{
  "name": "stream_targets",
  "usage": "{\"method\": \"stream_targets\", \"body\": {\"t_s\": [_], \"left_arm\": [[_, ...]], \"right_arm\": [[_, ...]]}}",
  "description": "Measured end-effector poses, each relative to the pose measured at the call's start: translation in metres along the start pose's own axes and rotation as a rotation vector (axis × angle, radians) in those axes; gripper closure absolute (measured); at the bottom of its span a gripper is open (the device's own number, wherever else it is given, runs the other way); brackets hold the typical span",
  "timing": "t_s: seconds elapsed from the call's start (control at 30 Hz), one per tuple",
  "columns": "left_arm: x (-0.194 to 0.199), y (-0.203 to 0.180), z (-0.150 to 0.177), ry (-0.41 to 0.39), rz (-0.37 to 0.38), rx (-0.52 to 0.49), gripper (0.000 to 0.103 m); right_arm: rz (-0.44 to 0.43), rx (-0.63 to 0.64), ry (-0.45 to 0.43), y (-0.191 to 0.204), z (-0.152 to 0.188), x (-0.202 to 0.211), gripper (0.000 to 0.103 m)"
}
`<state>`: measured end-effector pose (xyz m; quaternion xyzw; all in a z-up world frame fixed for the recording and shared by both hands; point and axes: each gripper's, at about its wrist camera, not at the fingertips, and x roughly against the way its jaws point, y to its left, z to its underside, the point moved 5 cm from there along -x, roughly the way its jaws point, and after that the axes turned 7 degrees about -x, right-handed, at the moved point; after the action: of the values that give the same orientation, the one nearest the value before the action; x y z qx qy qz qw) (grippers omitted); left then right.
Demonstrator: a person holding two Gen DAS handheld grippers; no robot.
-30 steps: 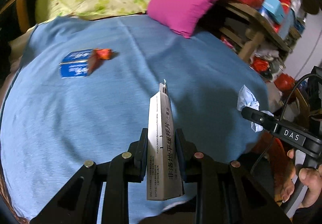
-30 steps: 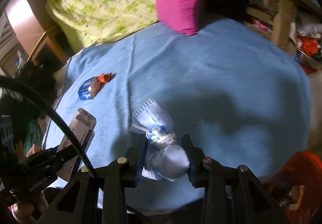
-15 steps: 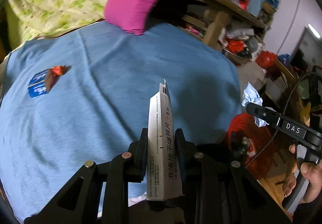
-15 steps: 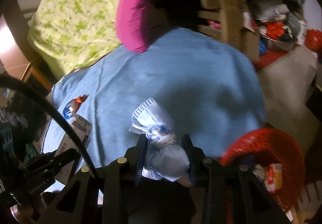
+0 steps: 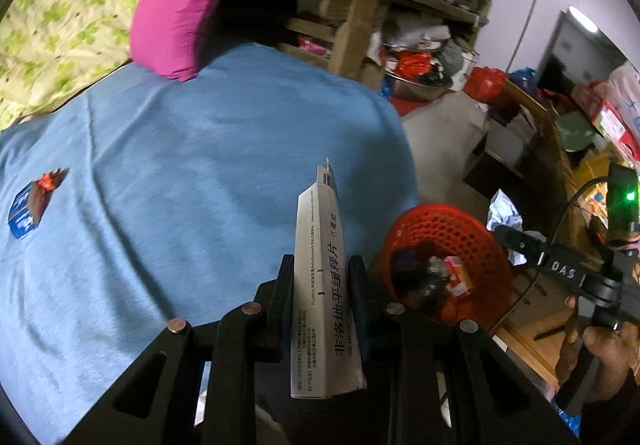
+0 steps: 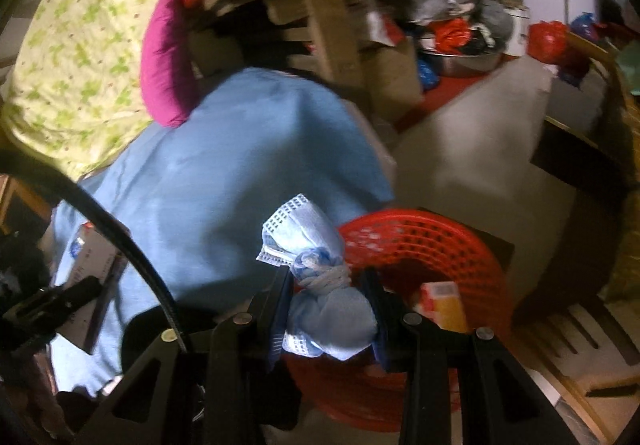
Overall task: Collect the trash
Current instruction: 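Carry the white box and light-blue bag over the red basket, then open both grippers to drop the box and bag into the basket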
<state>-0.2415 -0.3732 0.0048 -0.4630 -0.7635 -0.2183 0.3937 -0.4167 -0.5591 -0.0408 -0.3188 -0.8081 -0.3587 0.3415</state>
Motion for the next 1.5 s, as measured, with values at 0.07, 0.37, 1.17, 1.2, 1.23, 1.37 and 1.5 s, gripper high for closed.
{"method": "stream_targets", "body": {"t_s": [0.07,0.37,1.17,1.2,1.23,1.37,1.5], "left_arm": [[-0.001,-0.007,-0.003,-0.002,0.011,-0.011,0.076],[-0.01,-0.043,-0.017,0.0,0.052,-0.065,0.076],[-0.072,-0.14,-0.019,0.12,0.207,-0.204,0.075],[-0.076,-0.145,-0.018,0.128,0.215,-0.212,0.073],[-0.078,-0.148,-0.017,0.134,0.219,-0.217,0.073],[-0.091,-0.162,-0.015,0.168,0.241,-0.225,0.041],[-0.093,-0.162,-0.013,0.155,0.189,-0.242,0.025]], "right_arm": [[0.024,-0.015,-0.004,-0.014,0.001,0.002,0.066],[0.1,-0.065,0.017,-0.052,0.004,-0.006,0.063],[0.075,-0.13,-0.124,-0.065,-0.016,0.051,0.033],[0.072,-0.132,-0.129,-0.067,-0.018,0.052,0.033],[0.07,-0.136,-0.135,-0.068,-0.019,0.054,0.033],[0.062,-0.159,-0.161,-0.073,-0.025,0.064,0.033],[0.065,-0.161,-0.166,-0.076,-0.028,0.066,0.033]]}}
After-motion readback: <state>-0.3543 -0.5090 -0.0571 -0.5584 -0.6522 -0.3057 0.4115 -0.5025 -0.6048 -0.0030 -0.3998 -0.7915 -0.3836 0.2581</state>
